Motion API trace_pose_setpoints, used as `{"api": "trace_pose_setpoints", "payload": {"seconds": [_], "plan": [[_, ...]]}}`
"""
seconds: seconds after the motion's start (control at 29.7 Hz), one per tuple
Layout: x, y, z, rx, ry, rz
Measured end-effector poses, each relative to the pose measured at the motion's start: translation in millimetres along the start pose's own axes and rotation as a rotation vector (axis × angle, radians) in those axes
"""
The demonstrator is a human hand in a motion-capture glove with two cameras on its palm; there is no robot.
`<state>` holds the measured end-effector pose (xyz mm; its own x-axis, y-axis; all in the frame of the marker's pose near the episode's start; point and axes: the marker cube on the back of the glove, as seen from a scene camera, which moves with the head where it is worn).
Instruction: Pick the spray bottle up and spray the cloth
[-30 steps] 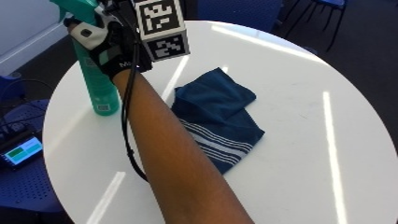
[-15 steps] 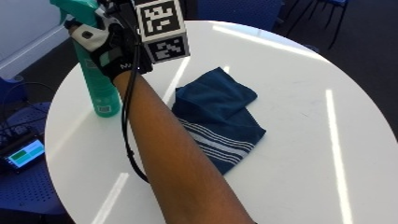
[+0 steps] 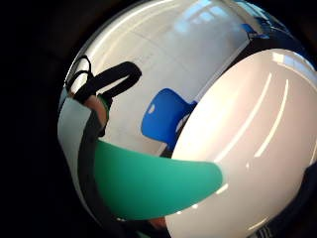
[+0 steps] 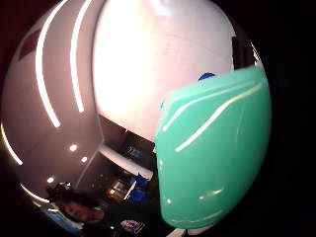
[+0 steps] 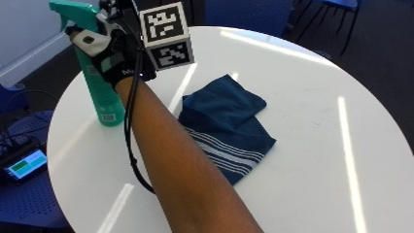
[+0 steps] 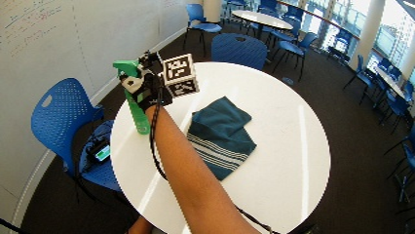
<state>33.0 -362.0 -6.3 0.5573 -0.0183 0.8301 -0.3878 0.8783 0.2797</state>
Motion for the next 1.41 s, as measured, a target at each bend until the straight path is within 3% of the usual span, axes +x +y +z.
{"api": "trace_pose_setpoints", "payload": {"seconds": [0.34, 0.84, 1.21, 1.41], "plan": [[24, 18, 8, -0.094, -0.024, 0.146], [43, 41, -16, -0.074, 0.161, 0.128], [19, 87, -41, -0.114, 0.09, 0.001], [-24, 120, -40, -0.2, 0.058, -0.16]]}}
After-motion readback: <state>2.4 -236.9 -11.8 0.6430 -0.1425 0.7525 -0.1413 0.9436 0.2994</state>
